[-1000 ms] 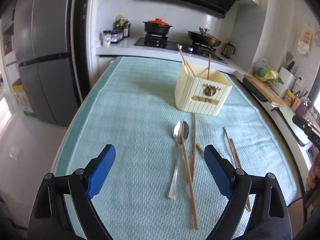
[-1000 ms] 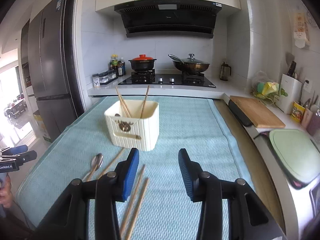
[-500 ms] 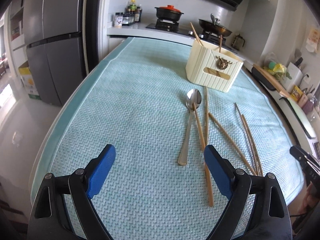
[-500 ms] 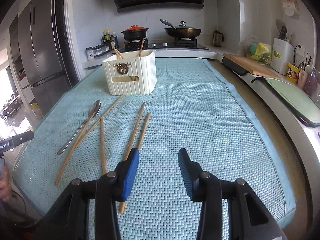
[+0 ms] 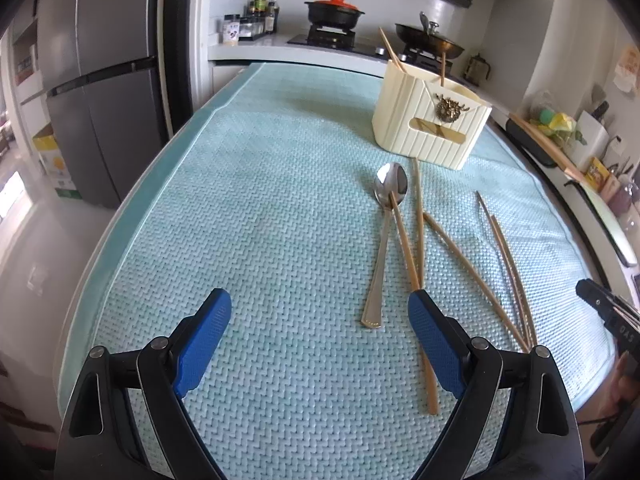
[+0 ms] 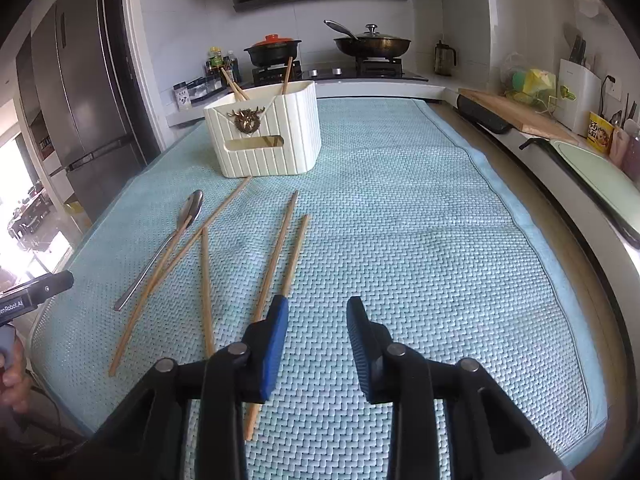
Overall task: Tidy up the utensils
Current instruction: 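Withdraw both open tools from the box back over the remaining utensils, then close the left tool on the large steel spoon while the right tool grasps a wooden chopstick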
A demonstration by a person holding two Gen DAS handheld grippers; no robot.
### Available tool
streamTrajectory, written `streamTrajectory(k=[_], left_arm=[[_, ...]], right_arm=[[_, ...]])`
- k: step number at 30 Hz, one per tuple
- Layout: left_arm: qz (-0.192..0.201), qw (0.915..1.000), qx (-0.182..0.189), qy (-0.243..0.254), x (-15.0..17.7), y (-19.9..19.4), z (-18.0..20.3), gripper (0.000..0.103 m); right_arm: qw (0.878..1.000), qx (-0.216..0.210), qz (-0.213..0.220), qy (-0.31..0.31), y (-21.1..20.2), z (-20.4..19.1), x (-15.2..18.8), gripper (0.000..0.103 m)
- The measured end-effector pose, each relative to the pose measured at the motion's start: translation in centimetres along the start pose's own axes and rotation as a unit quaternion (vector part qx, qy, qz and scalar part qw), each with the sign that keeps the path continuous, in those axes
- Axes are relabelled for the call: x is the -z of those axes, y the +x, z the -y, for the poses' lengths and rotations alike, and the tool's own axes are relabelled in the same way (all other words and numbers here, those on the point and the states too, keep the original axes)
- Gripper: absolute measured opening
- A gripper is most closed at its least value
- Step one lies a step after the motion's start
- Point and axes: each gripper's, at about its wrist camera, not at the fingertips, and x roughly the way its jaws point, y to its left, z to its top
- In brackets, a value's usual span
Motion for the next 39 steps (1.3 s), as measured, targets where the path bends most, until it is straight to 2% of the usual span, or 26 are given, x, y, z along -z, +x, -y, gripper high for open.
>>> streamTrajectory(k=[17, 24, 28, 35, 39], left_arm=[[-0.023, 0.9997, -0.004, 0.005, -0.1, 2.0, -0.4, 0.091], [-0.026, 0.9996, -0.009, 0.011, 0.1, 2.2, -0.2, 0.091], [-0.027, 0.9995, -0.012, 0.011, 0.1, 2.3, -0.4, 0.091], [-0.031, 0.9994, -0.014, 0.011, -0.4, 3.0, -0.7, 0.091], [-0.031, 0.9990, -0.009, 0.030, -1.4, 4.0, 0.1, 0.091]], right_arm=[[1.000, -0.011, -0.020, -0.009, 2.4, -0.3, -1.3, 0.025], [0.999, -0.029, -0.039, -0.024, 5.4, -1.5, -2.7, 0.024], [0.997, -0.030, -0.057, -0.031, 7.9, -1.9, -3.3, 0.018], [0.996, -0.035, -0.079, -0.031, 10.7, -1.9, -4.6, 0.018], [0.994, -0.031, -0.092, -0.046, 12.0, -2.1, -4.8, 0.018]])
